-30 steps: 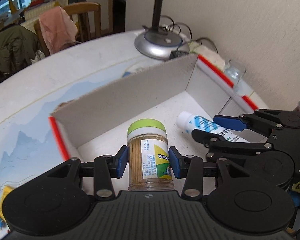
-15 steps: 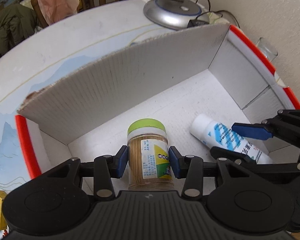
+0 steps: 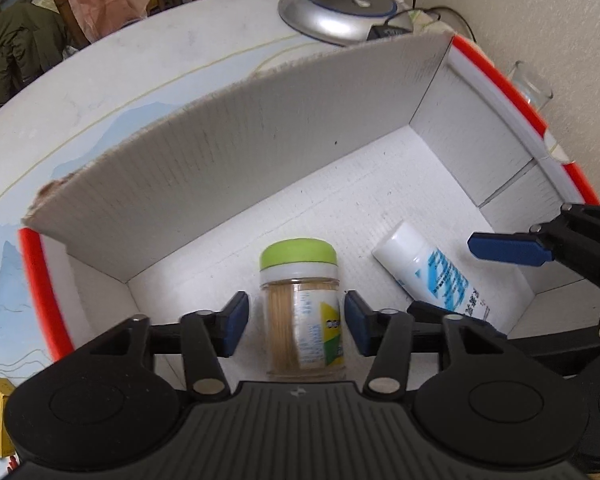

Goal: Organize rigid objects
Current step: 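Open both grippers to release the jar and tube in the box, then withdraw both tools from the box back over the mat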

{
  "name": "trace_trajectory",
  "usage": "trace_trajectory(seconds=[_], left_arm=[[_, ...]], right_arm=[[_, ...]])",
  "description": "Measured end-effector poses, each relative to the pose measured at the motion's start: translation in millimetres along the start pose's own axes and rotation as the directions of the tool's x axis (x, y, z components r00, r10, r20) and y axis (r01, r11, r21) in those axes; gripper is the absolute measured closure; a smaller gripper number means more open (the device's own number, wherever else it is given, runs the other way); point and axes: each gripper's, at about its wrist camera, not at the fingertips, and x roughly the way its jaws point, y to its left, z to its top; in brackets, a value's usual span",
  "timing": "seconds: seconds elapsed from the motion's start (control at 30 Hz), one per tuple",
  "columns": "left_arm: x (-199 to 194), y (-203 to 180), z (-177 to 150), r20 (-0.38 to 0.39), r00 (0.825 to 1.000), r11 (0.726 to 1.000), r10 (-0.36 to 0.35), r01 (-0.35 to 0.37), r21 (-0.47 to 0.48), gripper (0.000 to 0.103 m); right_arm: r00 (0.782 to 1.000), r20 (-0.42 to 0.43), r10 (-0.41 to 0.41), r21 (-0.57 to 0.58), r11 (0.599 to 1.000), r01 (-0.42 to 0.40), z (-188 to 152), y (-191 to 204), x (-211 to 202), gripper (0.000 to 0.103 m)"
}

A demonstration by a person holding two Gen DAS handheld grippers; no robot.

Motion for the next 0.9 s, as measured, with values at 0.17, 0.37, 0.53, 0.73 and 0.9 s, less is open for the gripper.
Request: trace_trajectory(seconds=[0.17, 0.37, 0.53, 0.73, 0.9], left_arm=[[-23.3, 5.1, -6.5, 0.054, 0.998, 1.0, -0.011, 0.011, -0.011, 0.047], [-59.9, 8.3, -19.1, 0.133, 0.991, 1.0, -0.015, 0.017, -0.015, 0.047], [-92.1, 12.7, -33.8, 0.201, 0.979, 0.999, -0.016, 0.022, -0.029, 0.047], [-127.4, 20.7, -59.8, 0.276, 0.961, 0.999, 0.006, 0.003, -0.033, 0.047], [-158.4, 34.3, -86.7, 0.346, 0.938, 0.999, 0.024, -0.007, -0.05, 0.047]], right_arm=[[0.999, 0.034, 0.005, 0.007, 1.0, -0.005, -4.2, 3.3, -14.3, 0.046], [0.996, 0.089, 0.007, 0.007, 1.0, -0.008, -5.4, 11.0, -36.3, 0.046], [0.99, 0.138, 0.017, -0.003, 1.0, -0.017, -7.6, 23.8, -56.5, 0.044], [0.979, 0.202, 0.035, -0.004, 0.999, -0.035, -12.9, 39.0, -83.2, 0.043], [0.971, 0.236, 0.042, -0.011, 0.999, -0.041, -16.5, 54.0, -98.9, 0.041]])
